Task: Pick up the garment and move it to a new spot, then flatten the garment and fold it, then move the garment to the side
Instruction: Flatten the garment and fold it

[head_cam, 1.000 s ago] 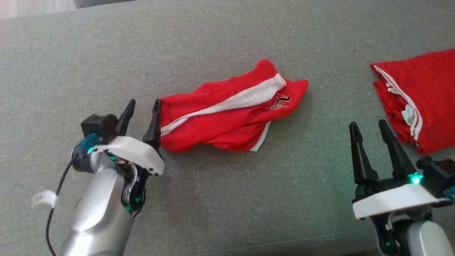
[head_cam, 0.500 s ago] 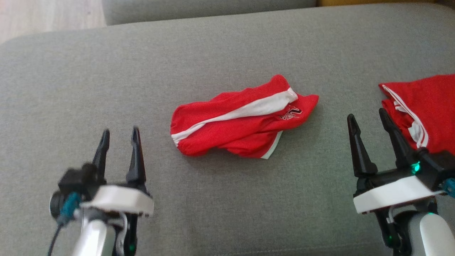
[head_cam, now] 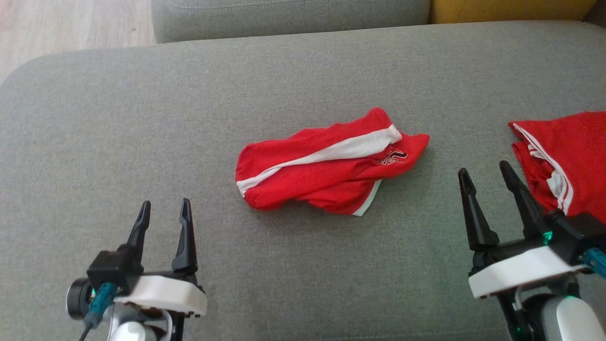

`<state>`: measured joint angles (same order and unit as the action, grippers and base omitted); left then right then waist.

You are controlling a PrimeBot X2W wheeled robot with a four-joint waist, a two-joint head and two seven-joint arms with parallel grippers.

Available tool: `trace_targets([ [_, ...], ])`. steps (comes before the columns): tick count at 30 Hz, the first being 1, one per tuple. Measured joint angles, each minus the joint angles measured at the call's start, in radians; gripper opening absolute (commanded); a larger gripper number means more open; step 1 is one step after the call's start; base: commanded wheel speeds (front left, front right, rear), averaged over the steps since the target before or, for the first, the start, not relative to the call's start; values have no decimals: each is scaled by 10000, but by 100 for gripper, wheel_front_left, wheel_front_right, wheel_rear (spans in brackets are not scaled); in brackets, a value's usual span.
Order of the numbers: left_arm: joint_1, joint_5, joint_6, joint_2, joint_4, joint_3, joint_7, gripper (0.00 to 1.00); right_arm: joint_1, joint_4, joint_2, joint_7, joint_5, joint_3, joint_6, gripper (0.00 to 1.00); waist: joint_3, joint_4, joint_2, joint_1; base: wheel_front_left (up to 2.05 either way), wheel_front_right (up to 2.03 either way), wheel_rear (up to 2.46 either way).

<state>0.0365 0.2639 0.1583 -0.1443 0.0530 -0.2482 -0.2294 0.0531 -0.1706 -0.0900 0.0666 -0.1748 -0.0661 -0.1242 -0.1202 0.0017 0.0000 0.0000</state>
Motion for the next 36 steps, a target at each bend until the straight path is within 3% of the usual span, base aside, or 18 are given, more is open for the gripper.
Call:
trace_targets([
  [11,-7,33,-15,-67,4,-86,221,100,-1,-67,92,38,-36,0,0,100,-54,-22,0,0,0,0,0],
  [15,-308,263,-554,-98,464,-431,679,100,-6,-79,107,40,-117,-8,0,100,-193,-75,0,0,0,0,0],
  [21,-2189,917,-1407,146,2067,-754,1613,100,-58,-33,132,38,-244,-157,0,100,-589,-250,0,0,0,0,0],
  [28,-3191,1847,-1891,454,4092,-593,2015,100,-70,199,176,25,-366,-109,0,100,-973,-693,0,0,0,0,0],
  [29,-3206,1889,-1962,468,4220,-593,2017,76,-70,219,180,10,-366,-92,0,100,-998,-728,0,0,0,0,0],
  [31,-3267,1985,-2042,489,4410,-594,2017,0,-78,244,192,-8,-368,-54,0,100,-1021,-776,0,1,0,0,0],
  [36,-3405,2171,-2176,506,4608,-598,2094,0,-203,372,222,-21,-456,29,0,100,-1028,-801,0,0,0,0,0],
])
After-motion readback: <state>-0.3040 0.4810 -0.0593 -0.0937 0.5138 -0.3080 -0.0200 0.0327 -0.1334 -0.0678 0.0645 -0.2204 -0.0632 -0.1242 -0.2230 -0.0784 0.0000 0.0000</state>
